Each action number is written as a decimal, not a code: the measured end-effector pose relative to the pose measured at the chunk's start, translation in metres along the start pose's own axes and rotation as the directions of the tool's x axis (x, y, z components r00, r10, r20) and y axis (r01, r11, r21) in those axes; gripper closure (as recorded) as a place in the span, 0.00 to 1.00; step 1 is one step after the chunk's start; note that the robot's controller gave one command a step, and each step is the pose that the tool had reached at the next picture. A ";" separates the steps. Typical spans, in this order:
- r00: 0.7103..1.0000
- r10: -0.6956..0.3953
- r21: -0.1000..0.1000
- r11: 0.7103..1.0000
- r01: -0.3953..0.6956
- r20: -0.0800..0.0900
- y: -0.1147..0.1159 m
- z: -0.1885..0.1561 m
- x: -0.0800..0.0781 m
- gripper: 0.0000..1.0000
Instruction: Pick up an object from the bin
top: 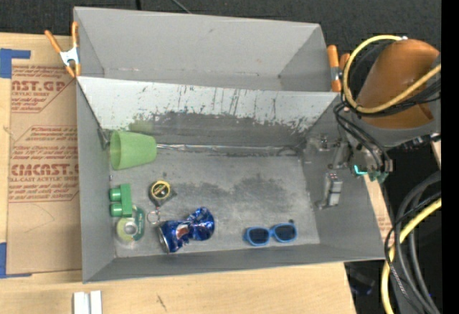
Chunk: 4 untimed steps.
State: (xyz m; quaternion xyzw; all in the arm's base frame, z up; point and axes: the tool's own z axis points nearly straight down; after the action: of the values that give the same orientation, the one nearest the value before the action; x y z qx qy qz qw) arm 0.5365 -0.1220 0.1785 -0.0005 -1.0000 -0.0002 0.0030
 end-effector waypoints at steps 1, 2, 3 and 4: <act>0.996 0.089 -0.003 0.996 -0.089 -0.003 0.044 0.112 0.041 0.00; 0.974 -0.224 0.005 0.975 0.224 0.023 0.092 0.107 0.052 0.00; 0.975 -0.223 0.001 0.975 0.223 0.005 0.091 0.109 0.057 1.00; 0.966 -0.257 0.003 0.966 0.257 0.019 0.141 0.015 -0.001 1.00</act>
Offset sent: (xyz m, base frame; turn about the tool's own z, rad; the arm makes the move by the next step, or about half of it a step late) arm -0.0384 0.0408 -0.1072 0.0905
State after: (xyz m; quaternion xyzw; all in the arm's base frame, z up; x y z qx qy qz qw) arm 0.5377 0.0188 0.1640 0.1293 -0.9916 -0.0003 -0.0066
